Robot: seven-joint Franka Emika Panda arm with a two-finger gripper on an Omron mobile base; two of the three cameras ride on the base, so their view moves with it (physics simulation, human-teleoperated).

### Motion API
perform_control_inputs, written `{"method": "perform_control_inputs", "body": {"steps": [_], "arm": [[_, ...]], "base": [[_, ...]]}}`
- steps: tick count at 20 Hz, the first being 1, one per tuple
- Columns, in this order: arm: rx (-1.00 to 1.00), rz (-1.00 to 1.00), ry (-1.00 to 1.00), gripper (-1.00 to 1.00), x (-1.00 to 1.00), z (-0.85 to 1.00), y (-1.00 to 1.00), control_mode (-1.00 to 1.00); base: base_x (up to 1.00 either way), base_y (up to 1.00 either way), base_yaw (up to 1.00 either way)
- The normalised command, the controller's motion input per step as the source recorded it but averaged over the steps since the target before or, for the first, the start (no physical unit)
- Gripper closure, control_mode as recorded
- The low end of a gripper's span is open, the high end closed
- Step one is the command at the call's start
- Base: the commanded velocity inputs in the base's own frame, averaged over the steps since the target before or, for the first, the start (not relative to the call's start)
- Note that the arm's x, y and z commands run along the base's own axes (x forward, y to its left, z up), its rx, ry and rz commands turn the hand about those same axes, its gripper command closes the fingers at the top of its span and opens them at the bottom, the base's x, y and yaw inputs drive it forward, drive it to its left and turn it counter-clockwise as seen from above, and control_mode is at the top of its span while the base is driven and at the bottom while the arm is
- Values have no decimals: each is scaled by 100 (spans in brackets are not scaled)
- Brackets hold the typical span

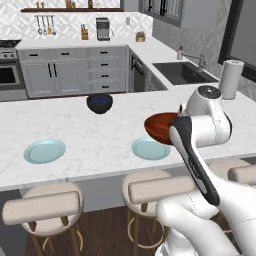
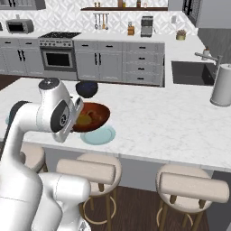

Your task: Pick the chicken drumstick and avocado from their plates and place them in the bowl. Then put the bowl in the fridge.

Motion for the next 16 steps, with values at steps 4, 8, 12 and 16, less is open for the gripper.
{"method": "perform_control_inputs", "body": {"steps": [4,8,12,16], "arm": [[-6,10,-1,100,-100,30,-3,-100],[0,0,0,100,-100,12,0,-100],[0,0,-11,100,-100,0,-1,-100],[0,0,-6,100,-60,0,0,-100]], "base": [[0,0,0],[0,0,0],[0,0,0],[0,0,0]]}}
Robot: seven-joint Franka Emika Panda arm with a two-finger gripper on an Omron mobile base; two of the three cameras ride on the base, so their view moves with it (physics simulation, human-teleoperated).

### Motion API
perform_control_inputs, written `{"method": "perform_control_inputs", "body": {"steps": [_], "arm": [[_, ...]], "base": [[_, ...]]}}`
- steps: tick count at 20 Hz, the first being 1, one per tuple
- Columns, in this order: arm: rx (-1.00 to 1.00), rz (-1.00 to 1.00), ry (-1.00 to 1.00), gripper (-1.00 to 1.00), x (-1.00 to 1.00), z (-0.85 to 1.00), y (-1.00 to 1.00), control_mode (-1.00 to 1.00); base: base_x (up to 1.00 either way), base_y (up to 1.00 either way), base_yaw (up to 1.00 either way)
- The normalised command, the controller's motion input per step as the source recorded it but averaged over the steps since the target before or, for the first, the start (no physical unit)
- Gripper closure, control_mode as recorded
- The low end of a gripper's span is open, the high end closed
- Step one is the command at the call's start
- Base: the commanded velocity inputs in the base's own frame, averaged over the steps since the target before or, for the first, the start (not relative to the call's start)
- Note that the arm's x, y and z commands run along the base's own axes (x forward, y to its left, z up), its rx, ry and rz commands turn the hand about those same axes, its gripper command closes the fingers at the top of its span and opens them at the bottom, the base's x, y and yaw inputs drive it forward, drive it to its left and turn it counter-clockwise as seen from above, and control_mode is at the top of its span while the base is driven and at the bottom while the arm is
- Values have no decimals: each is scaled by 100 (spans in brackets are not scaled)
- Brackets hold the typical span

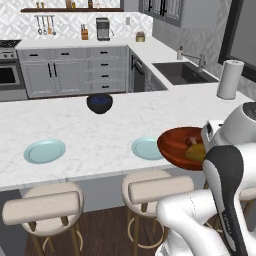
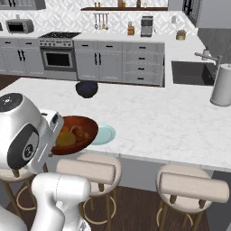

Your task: Pick the chicken drumstick and avocado from their plates and place them in the bowl. Then put the bowl in the fridge.

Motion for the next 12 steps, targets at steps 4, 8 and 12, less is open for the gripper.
{"method": "perform_control_inputs", "body": {"steps": [4,8,12], "arm": [[0,0,0,100,-3,0,0,-100],[0,0,0,100,0,0,0,-100],[0,0,0,100,0,0,0,-100]], "base": [[0,0,0],[0,0,0],[0,0,0]]}}
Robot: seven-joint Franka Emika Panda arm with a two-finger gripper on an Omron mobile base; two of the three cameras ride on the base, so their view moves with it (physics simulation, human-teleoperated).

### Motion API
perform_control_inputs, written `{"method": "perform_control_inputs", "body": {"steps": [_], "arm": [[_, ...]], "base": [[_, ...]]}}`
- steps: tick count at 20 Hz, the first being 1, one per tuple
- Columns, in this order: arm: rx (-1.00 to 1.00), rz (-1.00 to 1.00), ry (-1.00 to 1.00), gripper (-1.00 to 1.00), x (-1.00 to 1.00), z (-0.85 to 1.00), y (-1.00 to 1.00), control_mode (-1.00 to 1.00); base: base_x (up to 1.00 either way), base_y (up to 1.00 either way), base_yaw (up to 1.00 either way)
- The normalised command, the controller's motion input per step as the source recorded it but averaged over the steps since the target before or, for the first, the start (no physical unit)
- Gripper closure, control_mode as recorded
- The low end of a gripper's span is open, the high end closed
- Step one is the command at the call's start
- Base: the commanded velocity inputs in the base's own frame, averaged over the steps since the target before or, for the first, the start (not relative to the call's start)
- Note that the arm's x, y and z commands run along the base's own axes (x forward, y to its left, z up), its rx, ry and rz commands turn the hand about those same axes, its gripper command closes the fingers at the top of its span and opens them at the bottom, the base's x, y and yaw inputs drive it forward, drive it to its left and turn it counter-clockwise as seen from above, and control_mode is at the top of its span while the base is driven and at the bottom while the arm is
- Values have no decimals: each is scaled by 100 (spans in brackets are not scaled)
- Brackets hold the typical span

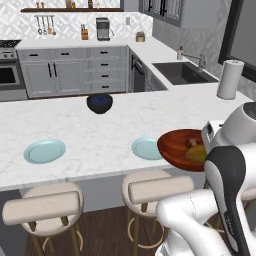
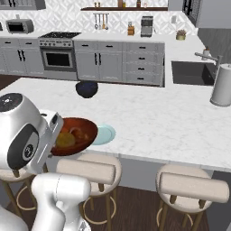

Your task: Pick the chicken drumstick and avocado from their plates and place them in the bowl. Then put the bowl in the fridge.

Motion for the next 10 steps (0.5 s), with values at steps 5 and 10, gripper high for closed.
{"method": "perform_control_inputs", "body": {"steps": [5,10], "arm": [[0,0,0,100,-10,0,1,100],[0,0,0,100,0,0,0,100]], "base": [[-40,12,0],[-81,57,0]]}}
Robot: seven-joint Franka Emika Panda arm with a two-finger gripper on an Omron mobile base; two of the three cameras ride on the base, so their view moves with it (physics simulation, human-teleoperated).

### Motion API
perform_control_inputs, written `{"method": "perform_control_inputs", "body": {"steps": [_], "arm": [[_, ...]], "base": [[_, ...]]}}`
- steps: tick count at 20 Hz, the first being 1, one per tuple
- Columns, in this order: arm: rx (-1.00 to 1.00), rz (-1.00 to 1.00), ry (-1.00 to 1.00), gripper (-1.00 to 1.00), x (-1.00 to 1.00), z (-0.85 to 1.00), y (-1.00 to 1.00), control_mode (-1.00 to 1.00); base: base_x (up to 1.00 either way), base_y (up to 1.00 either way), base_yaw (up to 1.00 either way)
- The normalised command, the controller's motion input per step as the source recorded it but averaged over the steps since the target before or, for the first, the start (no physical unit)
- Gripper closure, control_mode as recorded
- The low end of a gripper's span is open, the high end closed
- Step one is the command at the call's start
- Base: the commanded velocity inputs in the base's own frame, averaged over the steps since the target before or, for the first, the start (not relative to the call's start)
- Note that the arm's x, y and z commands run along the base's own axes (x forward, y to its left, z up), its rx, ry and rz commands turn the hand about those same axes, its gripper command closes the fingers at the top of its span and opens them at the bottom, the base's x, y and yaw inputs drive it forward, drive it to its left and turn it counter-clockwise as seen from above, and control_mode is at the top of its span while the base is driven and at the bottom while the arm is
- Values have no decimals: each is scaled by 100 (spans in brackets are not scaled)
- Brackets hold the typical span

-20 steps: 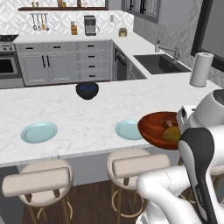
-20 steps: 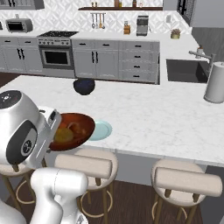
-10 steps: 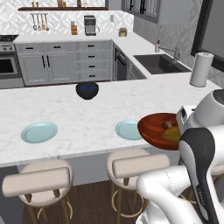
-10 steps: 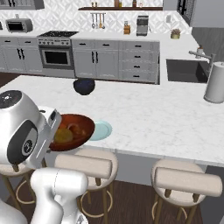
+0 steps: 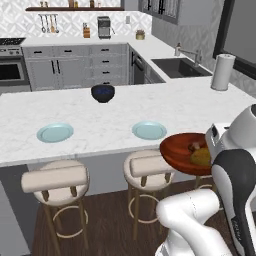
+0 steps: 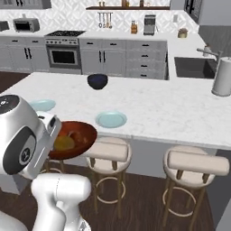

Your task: Pick the chicken drumstick and avocado from their plates and place them in the bowl. Then put the bowl in the fridge.

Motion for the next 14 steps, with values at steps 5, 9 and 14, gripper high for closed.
{"method": "perform_control_inputs", "body": {"steps": [5,9,14], "arm": [[0,0,0,100,0,0,0,100],[0,0,0,100,0,0,0,100],[0,0,0,100,0,0,0,100]], "base": [[0,100,0],[0,100,0],[6,100,0]]}}
